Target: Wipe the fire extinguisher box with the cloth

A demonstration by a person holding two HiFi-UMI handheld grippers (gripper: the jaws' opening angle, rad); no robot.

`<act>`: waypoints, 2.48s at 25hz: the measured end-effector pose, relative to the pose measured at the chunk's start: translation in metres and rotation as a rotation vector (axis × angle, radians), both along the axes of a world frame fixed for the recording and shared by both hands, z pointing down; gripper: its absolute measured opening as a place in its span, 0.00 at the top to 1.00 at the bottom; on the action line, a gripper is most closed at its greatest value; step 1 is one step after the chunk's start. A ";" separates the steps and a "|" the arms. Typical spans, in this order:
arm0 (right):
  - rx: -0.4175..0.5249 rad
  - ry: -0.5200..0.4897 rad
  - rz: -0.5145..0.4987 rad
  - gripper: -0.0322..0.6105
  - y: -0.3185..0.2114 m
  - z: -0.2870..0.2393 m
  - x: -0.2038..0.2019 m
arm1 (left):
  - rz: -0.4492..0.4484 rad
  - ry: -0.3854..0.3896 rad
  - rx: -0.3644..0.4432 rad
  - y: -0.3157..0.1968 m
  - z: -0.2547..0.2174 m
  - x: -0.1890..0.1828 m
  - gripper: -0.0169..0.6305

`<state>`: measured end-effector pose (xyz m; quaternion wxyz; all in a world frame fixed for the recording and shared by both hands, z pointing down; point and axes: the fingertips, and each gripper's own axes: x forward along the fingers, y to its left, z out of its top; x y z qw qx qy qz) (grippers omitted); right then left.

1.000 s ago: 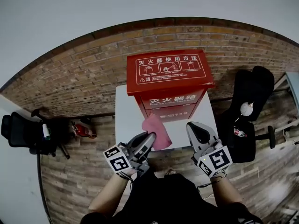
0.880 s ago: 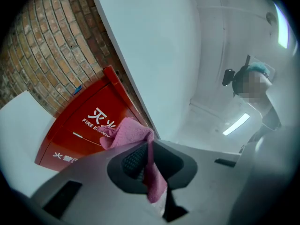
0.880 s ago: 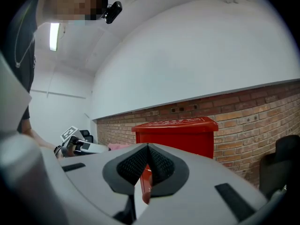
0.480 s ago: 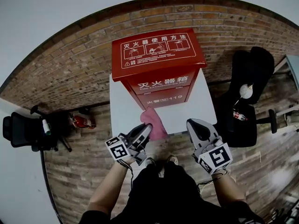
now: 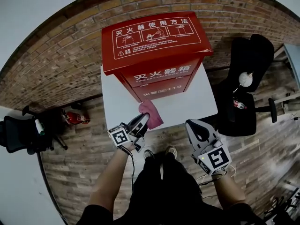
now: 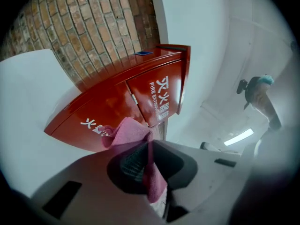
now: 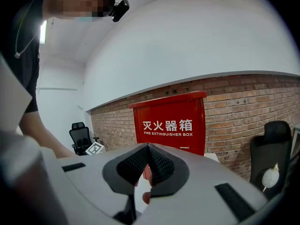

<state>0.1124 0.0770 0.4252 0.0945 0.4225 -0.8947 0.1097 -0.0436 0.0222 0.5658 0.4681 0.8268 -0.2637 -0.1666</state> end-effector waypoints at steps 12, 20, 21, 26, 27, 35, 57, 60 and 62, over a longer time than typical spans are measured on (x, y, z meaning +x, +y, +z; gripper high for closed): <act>-0.091 0.047 0.033 0.92 0.004 0.061 0.015 | 0.013 -0.033 -0.164 -0.042 0.121 0.015 0.89; -0.144 0.067 0.061 0.92 0.006 0.097 0.031 | 0.028 -0.076 -0.298 -0.052 0.191 0.028 0.89; -0.154 0.072 0.061 0.92 0.007 0.099 0.032 | 0.024 -0.097 -0.326 -0.049 0.201 0.027 0.88; -0.147 0.091 0.055 0.92 0.007 0.108 0.034 | 0.009 -0.172 -0.424 -0.036 0.229 0.018 0.88; -0.146 0.092 0.054 0.92 0.007 0.108 0.034 | 0.009 -0.187 -0.436 -0.034 0.232 0.017 0.88; -0.164 0.103 0.060 0.92 0.004 0.114 0.030 | -0.018 -0.346 -0.489 -0.026 0.249 0.003 0.88; -0.174 0.115 0.051 0.92 0.006 0.125 0.024 | -0.074 -0.782 -0.274 -0.013 0.237 -0.040 0.65; -0.166 0.117 0.052 0.92 0.008 0.123 0.027 | -0.120 -0.821 -0.183 -0.003 0.207 -0.051 0.65; -0.147 0.109 0.036 0.92 0.007 0.117 0.024 | -0.161 -0.813 -0.124 0.007 0.177 -0.058 0.65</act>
